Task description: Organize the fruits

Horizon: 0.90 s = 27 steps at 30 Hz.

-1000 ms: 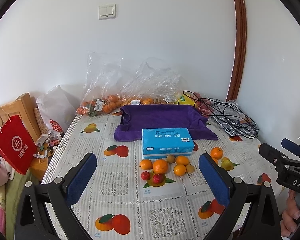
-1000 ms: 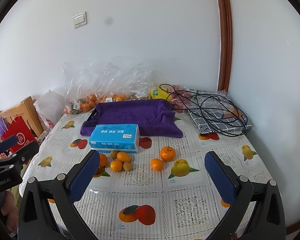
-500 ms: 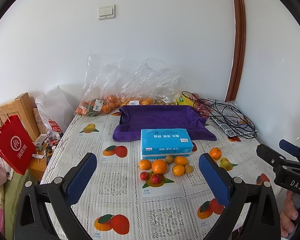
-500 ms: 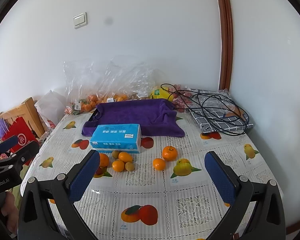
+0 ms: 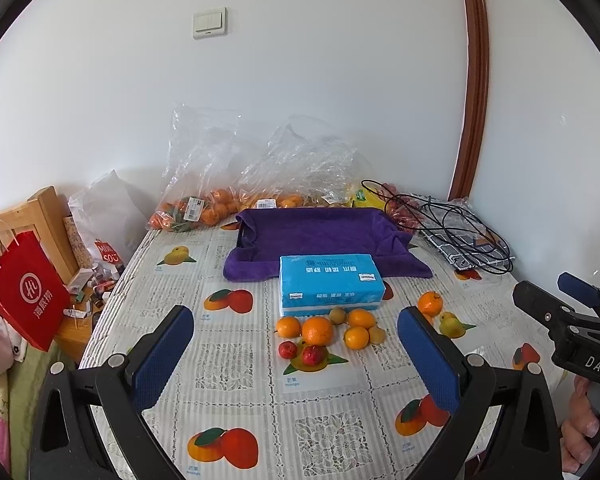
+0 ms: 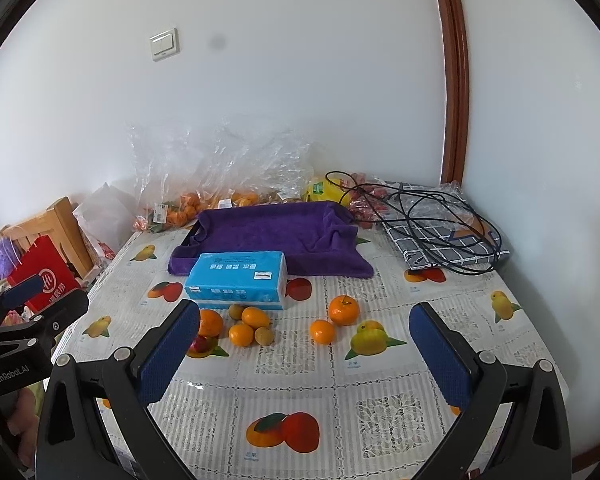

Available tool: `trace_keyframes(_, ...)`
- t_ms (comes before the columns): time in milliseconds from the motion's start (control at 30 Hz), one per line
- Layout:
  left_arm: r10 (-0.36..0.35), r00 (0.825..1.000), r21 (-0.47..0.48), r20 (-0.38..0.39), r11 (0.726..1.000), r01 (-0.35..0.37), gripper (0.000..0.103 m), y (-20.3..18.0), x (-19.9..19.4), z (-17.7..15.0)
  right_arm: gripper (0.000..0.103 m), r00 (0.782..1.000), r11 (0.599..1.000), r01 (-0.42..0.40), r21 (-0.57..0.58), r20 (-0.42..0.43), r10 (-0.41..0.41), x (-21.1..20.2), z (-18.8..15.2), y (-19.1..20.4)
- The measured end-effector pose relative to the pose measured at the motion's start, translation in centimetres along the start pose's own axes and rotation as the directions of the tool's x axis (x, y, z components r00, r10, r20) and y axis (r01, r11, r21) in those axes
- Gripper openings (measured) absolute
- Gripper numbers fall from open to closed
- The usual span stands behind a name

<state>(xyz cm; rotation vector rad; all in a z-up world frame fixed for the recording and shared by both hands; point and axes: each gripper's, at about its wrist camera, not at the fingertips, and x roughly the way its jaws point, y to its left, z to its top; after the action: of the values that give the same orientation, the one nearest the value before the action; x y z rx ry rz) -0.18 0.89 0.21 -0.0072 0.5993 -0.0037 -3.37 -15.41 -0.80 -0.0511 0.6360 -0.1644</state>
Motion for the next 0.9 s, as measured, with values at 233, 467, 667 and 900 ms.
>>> trace_keyframes(233, -0.006, 1.0, 0.004, -0.005, 1.0, 0.006, 0.103, 0.1, 0.2, 0.1, 0.103, 1.0, 1.0, -0.005, -0.004, 0.0, 0.005, 0.3, 0.2, 0.2)
trace_keyframes(467, -0.002, 1.0, 0.005, -0.011, 1.0, 0.002, 0.103, 0.2, 1.3, 0.5, 0.103, 1.0, 1.0, -0.011, -0.014, -0.008, 0.011, 1.2, 0.8, 0.6)
trace_keyframes(667, 0.017, 1.0, 0.005, -0.012, 1.0, -0.017, 0.103, 0.4, 2.4, 1.2, 0.103, 1.0, 1.0, -0.008, -0.011, -0.011, 0.008, 2.3, 1.8, 0.6)
trace_keyframes(900, 0.031, 1.0, 0.026, -0.006, 0.999, -0.03, 0.103, 0.2, 3.3, 1.8, 0.103, 0.999, 0.999, 0.04, -0.009, -0.009, -0.04, 3.3, 2.5, 0.5)
